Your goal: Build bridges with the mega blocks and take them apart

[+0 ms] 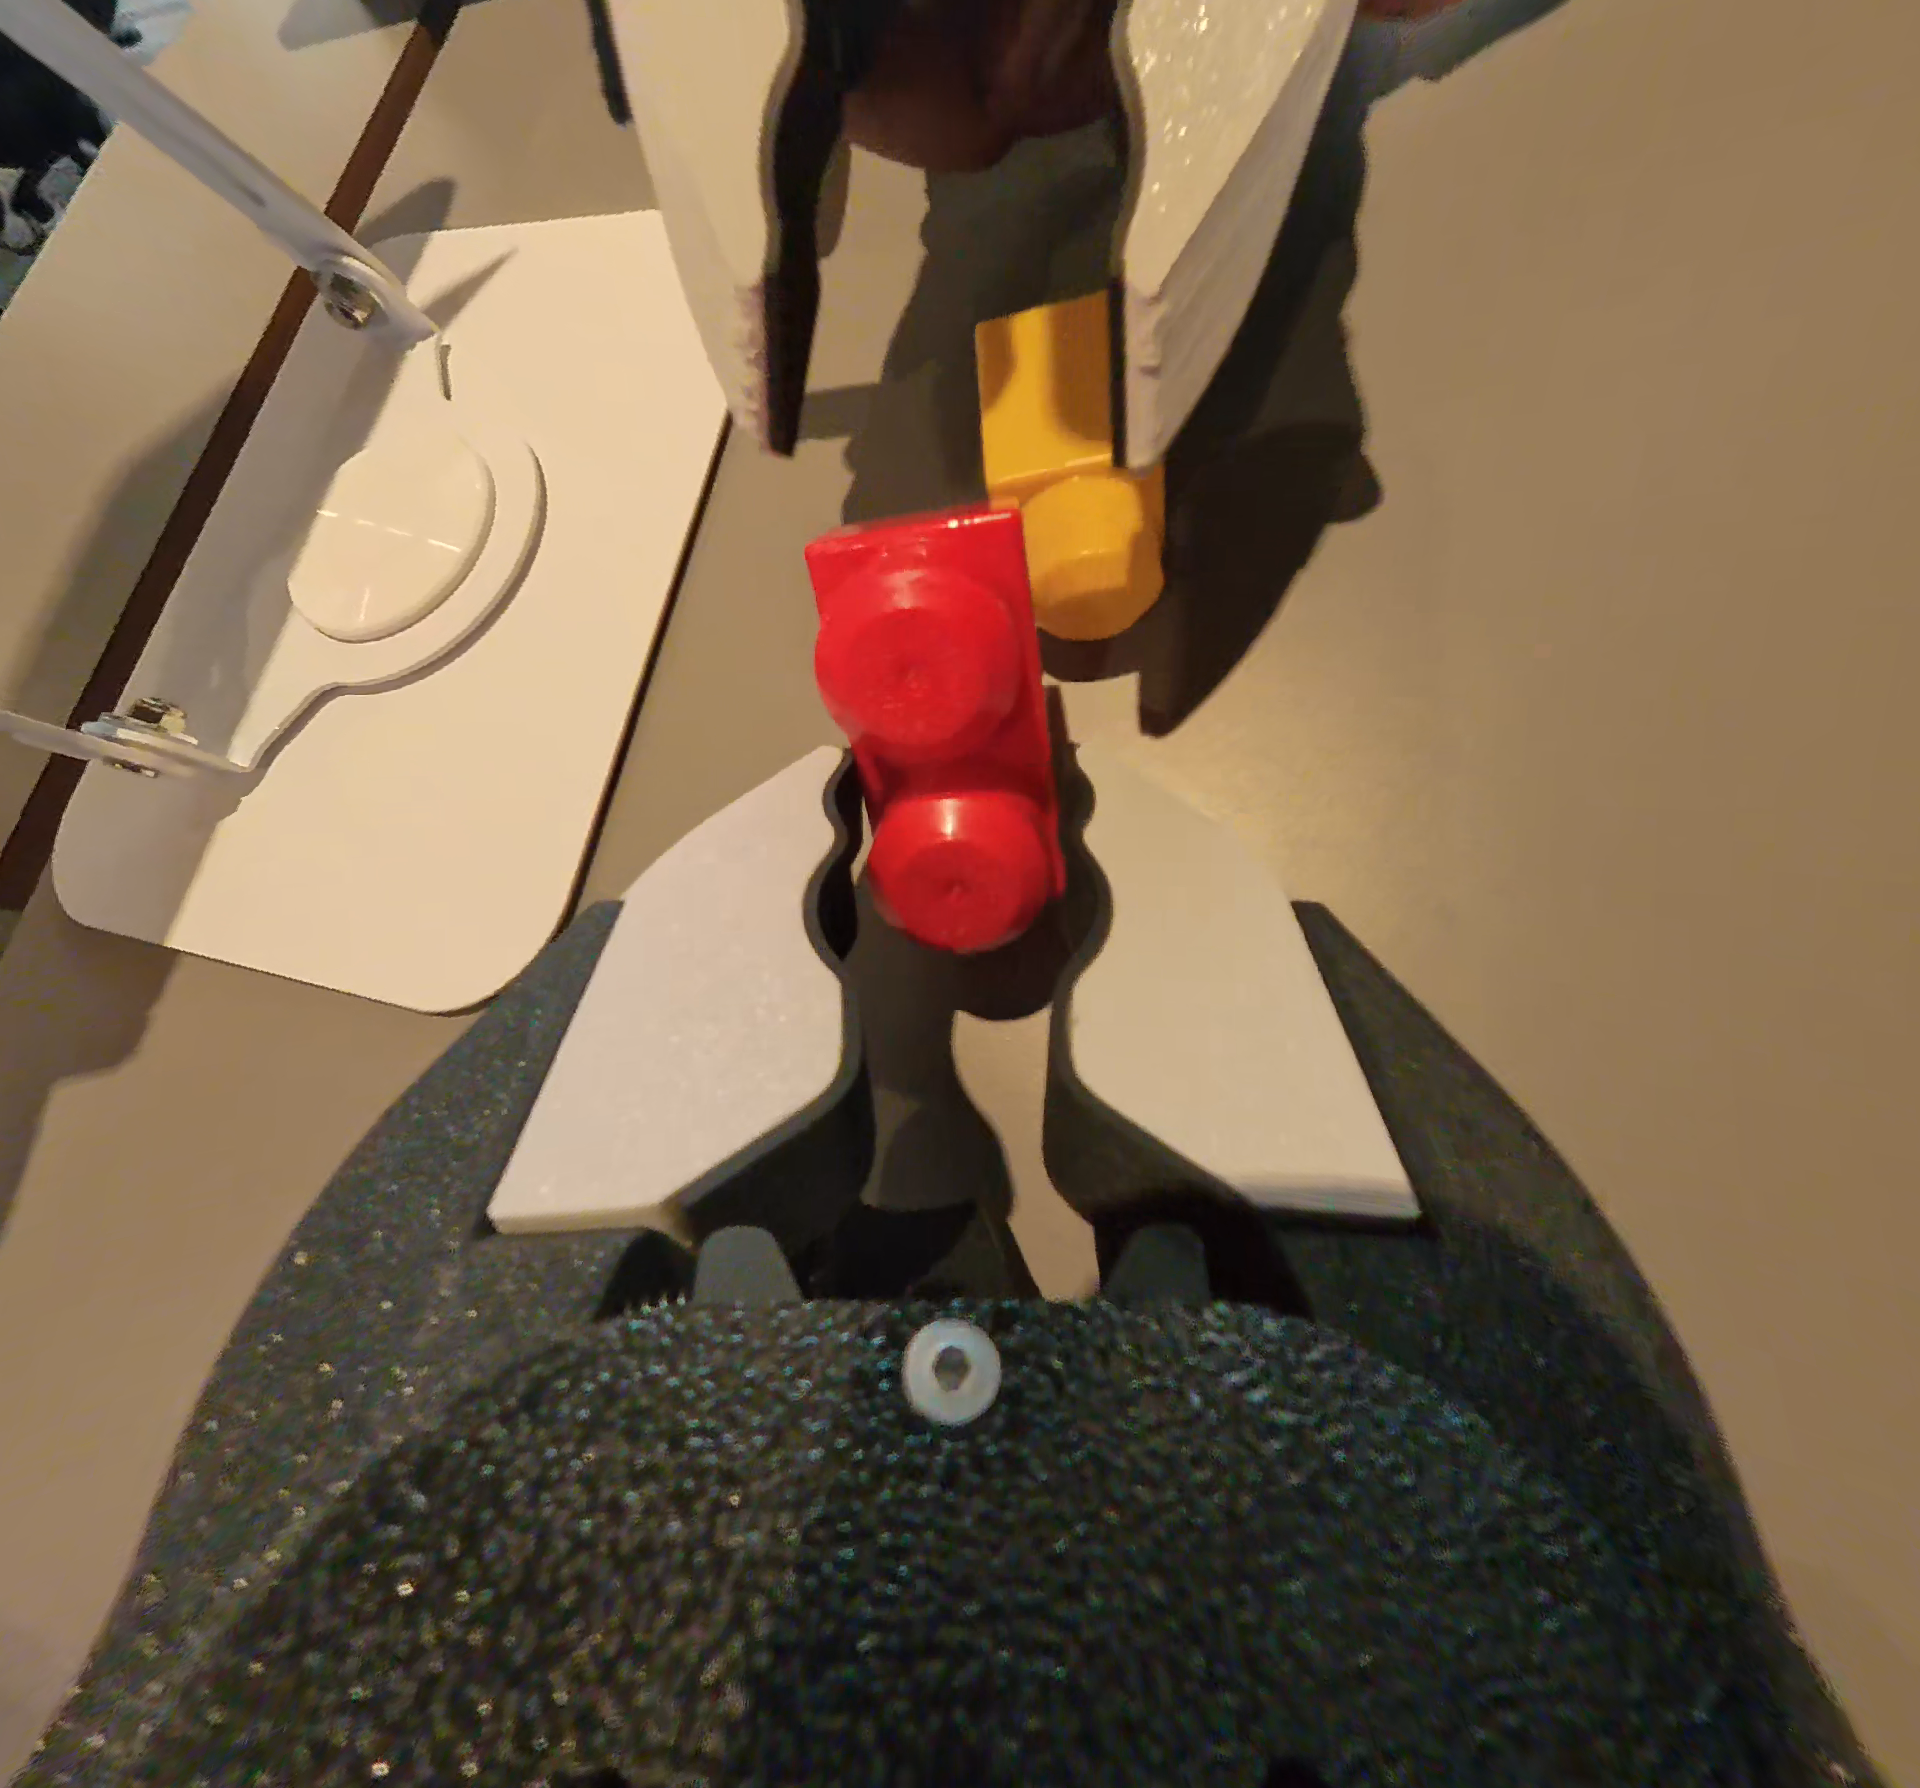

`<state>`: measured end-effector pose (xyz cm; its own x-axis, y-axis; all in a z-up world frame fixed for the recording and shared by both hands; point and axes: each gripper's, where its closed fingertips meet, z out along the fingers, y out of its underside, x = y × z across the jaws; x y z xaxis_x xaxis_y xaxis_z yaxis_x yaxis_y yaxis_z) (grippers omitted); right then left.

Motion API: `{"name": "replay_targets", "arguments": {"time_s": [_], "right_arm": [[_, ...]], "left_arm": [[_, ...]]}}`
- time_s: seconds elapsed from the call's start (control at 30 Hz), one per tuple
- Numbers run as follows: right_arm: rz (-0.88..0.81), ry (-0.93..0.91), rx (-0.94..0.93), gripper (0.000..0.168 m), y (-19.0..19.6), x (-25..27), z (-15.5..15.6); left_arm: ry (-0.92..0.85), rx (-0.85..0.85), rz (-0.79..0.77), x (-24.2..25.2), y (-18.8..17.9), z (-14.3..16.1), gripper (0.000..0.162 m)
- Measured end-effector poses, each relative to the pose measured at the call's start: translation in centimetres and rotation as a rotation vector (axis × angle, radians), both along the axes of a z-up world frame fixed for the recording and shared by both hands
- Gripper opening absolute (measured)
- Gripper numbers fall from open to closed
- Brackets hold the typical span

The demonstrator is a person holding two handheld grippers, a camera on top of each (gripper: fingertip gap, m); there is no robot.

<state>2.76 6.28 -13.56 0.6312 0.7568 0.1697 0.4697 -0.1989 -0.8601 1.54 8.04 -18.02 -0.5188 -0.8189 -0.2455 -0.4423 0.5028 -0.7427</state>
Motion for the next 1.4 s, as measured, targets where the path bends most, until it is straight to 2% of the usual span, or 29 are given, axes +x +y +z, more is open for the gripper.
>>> {"name": "replay_targets", "arguments": {"time_s": [0.17,0.27,0.33,0.63,0.9,1.13,1.4], "right_arm": [[0.016,-0.085,-0.039,0.049,0.0,-0.8,-1.7],[0.026,-0.115,-0.041,0.035,-0.1,-1.2,-2.3],[0.014,-0.121,-0.039,0.035,0.2,-1.2,-2.3],[-0.073,0.009,-0.033,0.035,1.4,0.2,-1.2],[-0.186,0.046,-0.095,0.035,2.5,2.8,-2.2],[-0.261,0.114,-0.223,0.036,3.1,3.9,-2.9],[-0.259,0.122,-0.315,0.036,2.4,4.3,-3.7]], "left_arm": [[-0.002,0.020,-0.047,-0.1,-0.9,0.0,0.035],[0.002,0.024,-0.079,-0.4,-1.4,-0.1,0.035],[-0.002,0.030,-0.073,-0.3,-1.2,-0.1,0.035],[-0.086,-0.115,0.049,0.5,0.5,1.6,0.038],[-0.119,-0.205,0.203,0.9,3.3,2.5,0.036],[-0.117,-0.203,0.213,0.9,3.4,2.4,0.034],[-0.106,-0.195,0.205,0.9,3.3,2.3,0.033]]}}
